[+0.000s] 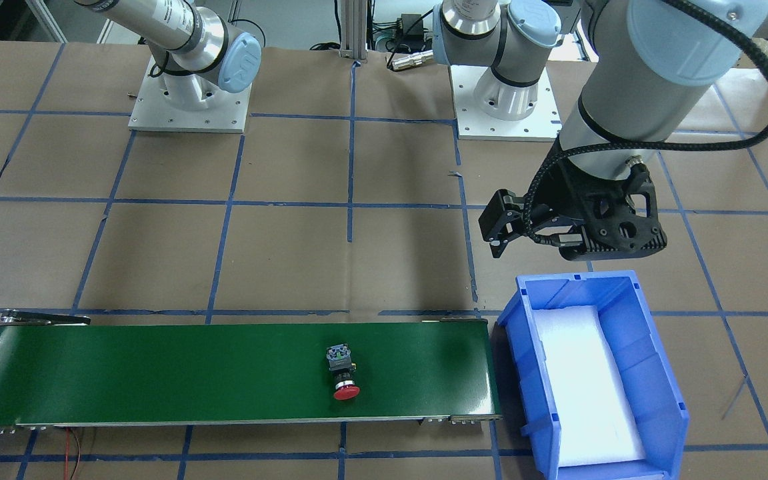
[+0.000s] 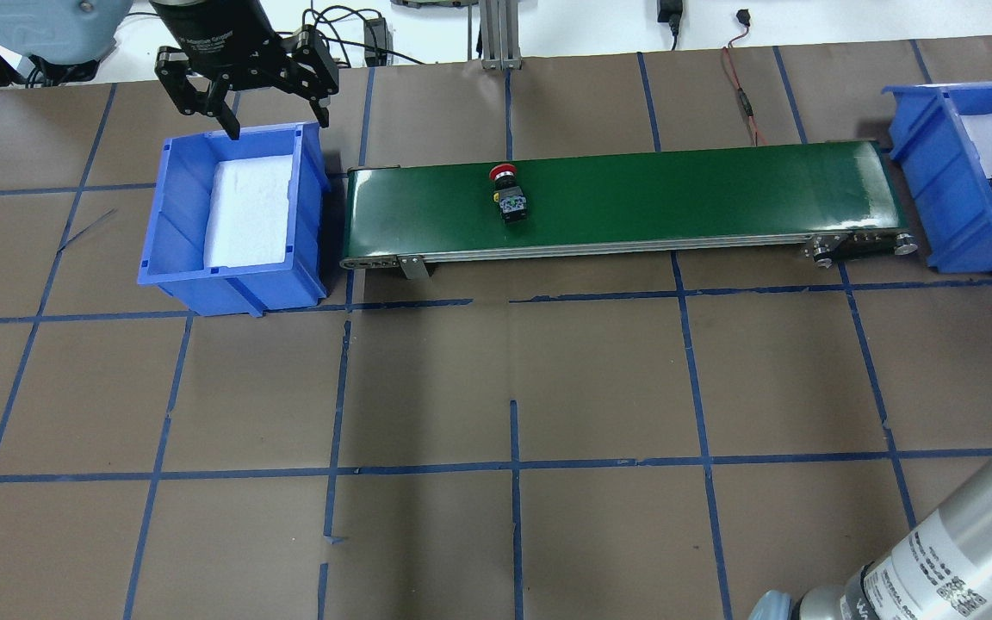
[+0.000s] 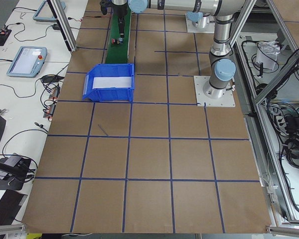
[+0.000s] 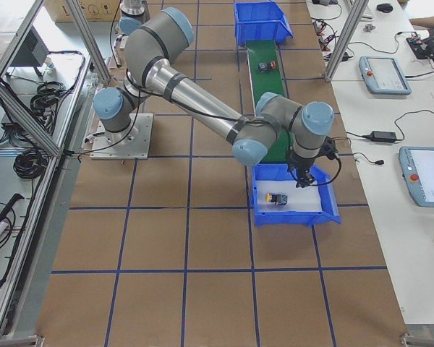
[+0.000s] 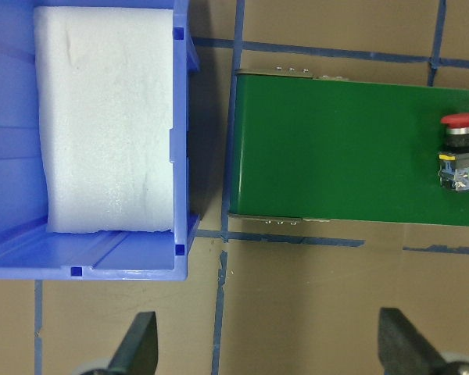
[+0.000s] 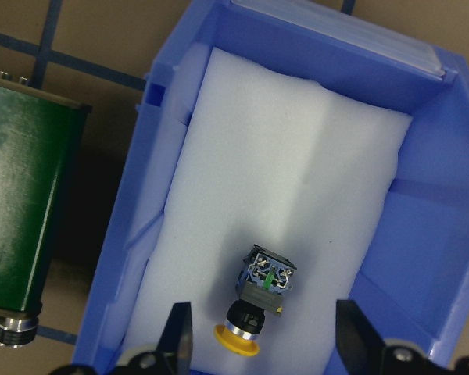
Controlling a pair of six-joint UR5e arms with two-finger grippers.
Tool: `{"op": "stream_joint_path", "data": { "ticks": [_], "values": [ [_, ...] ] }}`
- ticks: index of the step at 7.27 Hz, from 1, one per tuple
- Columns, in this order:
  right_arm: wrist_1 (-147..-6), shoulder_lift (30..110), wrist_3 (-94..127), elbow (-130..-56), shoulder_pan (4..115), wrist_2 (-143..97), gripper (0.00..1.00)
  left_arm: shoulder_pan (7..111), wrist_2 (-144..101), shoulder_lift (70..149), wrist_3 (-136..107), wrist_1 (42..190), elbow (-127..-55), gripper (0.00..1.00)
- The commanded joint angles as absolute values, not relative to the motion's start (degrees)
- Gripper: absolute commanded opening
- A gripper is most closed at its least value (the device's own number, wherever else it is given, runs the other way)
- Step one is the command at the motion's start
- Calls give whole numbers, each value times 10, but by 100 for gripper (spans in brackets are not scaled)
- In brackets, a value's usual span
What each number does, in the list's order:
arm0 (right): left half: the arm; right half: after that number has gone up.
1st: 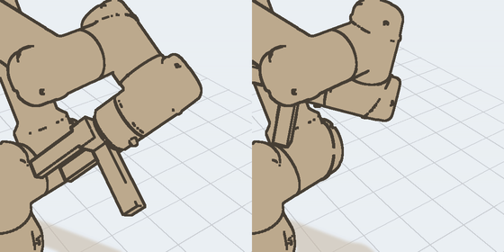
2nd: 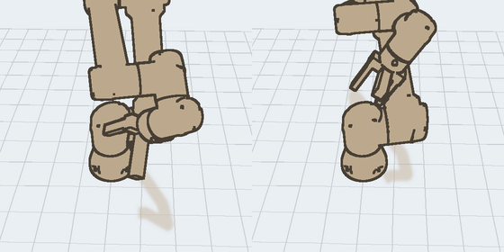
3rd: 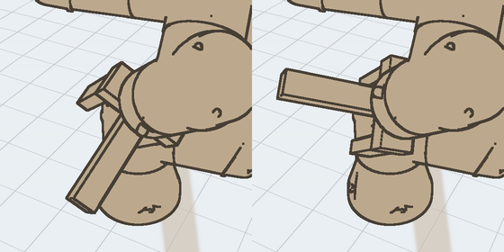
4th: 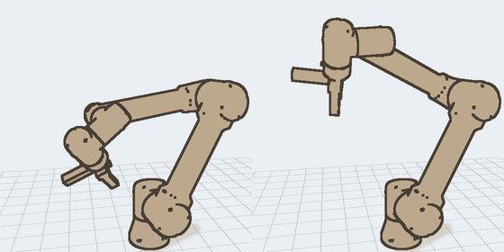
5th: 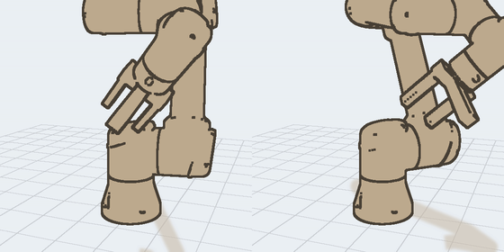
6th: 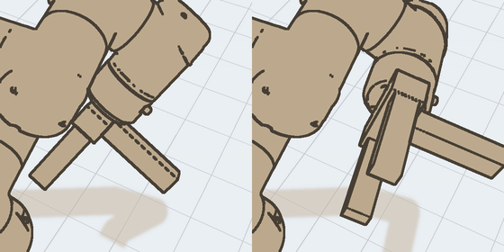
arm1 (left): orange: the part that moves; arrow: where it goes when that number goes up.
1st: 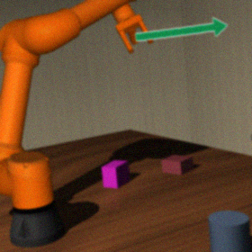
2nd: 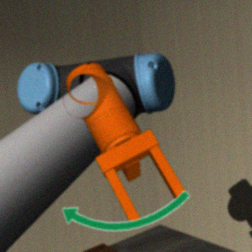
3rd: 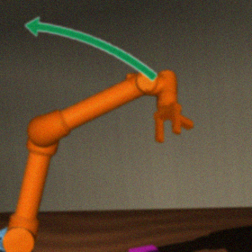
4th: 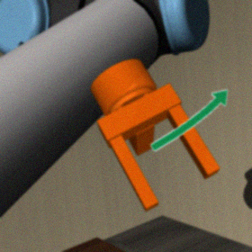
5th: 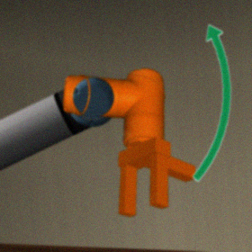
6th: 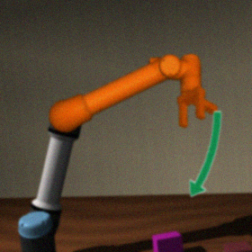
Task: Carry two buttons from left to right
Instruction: 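Lower the yellow button into the bin and open the right gripper, then move the right gripper back over the red button on the belt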
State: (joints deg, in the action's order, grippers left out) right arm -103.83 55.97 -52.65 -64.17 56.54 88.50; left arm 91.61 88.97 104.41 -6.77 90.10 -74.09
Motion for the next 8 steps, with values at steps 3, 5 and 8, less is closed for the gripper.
{"op": "stream_joint_path", "data": {
  "ticks": [3, 5, 8],
  "values": [
    [-1036, 590, -370, -668, 712, 854, 69, 915, 889, 1038, -67, 902, -744, 100],
    [-1035, 600, -274, -678, 765, 850, 70, 921, 886, 1023, -78, 902, -745, 100],
    [-1034, 601, -113, -681, 872, 848, 70, 922, 865, 1009, -80, 901, -753, 100]
  ]
}}
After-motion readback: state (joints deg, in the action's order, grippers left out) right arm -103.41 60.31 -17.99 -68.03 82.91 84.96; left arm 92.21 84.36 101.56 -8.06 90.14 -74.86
